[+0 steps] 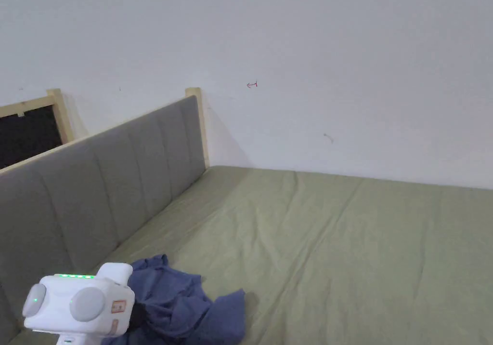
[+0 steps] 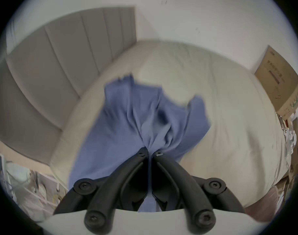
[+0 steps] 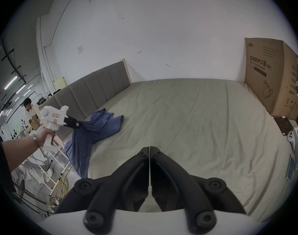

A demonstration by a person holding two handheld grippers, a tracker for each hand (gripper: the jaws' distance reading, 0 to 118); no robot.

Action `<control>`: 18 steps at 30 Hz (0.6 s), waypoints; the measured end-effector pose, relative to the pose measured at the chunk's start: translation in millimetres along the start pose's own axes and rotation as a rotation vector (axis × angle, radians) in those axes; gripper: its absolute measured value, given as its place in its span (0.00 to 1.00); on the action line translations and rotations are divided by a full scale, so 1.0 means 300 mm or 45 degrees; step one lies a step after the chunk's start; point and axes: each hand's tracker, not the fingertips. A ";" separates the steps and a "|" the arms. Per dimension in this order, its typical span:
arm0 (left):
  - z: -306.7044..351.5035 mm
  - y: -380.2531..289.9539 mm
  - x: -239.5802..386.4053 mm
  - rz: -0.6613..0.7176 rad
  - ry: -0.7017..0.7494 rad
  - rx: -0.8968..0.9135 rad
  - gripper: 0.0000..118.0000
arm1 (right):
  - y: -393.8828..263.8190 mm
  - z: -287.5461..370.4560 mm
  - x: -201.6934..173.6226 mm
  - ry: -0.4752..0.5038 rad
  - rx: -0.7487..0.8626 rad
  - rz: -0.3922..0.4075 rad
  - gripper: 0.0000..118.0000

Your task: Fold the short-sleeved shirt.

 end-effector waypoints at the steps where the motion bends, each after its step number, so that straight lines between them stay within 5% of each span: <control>1: 0.066 0.039 0.017 -0.029 0.004 0.082 0.01 | 0.003 0.022 0.007 -0.005 0.020 -0.008 0.01; 6: 0.443 0.242 0.207 0.035 -0.257 0.470 0.01 | 0.010 0.121 0.044 -0.034 0.090 -0.040 0.01; 10: 0.675 0.317 0.492 -0.223 -0.436 0.612 0.01 | 0.007 0.212 0.073 -0.068 0.146 -0.064 0.01; 18: 0.693 0.319 0.972 -0.350 -0.864 0.457 0.01 | -0.007 0.389 0.168 -0.167 0.248 -0.101 0.01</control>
